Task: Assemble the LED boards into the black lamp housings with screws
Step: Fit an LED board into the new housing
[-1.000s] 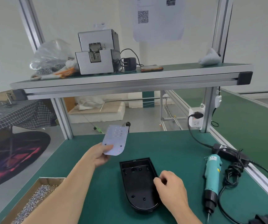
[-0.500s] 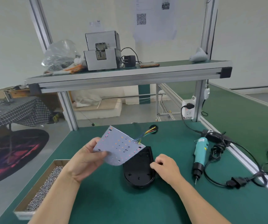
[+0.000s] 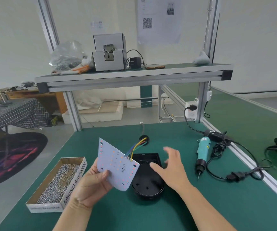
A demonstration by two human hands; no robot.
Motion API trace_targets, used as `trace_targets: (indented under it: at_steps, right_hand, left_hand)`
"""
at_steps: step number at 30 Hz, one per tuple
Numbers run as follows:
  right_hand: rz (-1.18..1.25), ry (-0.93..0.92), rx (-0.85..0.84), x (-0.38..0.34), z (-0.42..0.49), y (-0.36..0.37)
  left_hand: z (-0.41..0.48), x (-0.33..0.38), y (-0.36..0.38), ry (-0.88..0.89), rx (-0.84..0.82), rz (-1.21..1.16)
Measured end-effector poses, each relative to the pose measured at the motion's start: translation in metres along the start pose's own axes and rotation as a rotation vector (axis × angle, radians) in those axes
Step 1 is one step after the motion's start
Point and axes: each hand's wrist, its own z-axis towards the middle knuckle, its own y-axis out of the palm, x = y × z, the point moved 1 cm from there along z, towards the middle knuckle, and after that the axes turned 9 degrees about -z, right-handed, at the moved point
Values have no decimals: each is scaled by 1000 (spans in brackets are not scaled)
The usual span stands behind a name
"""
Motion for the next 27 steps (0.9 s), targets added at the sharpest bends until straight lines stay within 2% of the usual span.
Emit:
trace_targets:
  at_steps: [4,8,12,17,18,20,22,23,25,27]
  right_hand:
    - [87,-330,-84,-44,21,-8]
    - [-47,-377,1,-76,32,-17]
    - [-318,-553,110,-97,32,-25]
    - [-470,-497,65,-107,29,-17]
    - [-392,-444,43,-106,31,-18]
    - [4,-334,20,-107,33,-20]
    - [303,-331,82,-113,34,-24]
    - [296,-412,155,-117,35,-26]
    - [119,-574,256,-120,35,-30]
    - [-8,-723,266,-121,34,-38]
  left_hand:
    - [-3,-21,-16,30,192,135]
    - [2,-30,-16,39,270,273]
    - [7,-24,1,65,283,740]
    - [18,-8,13,143,283,815]
    - [21,-5,13,139,293,802]
    - [29,-2,10,127,320,742]
    - [35,-3,7,114,328,704]
    - [39,-4,7,112,316,700]
    - [42,-7,7,121,289,712]
    - [42,-7,5,129,252,710]
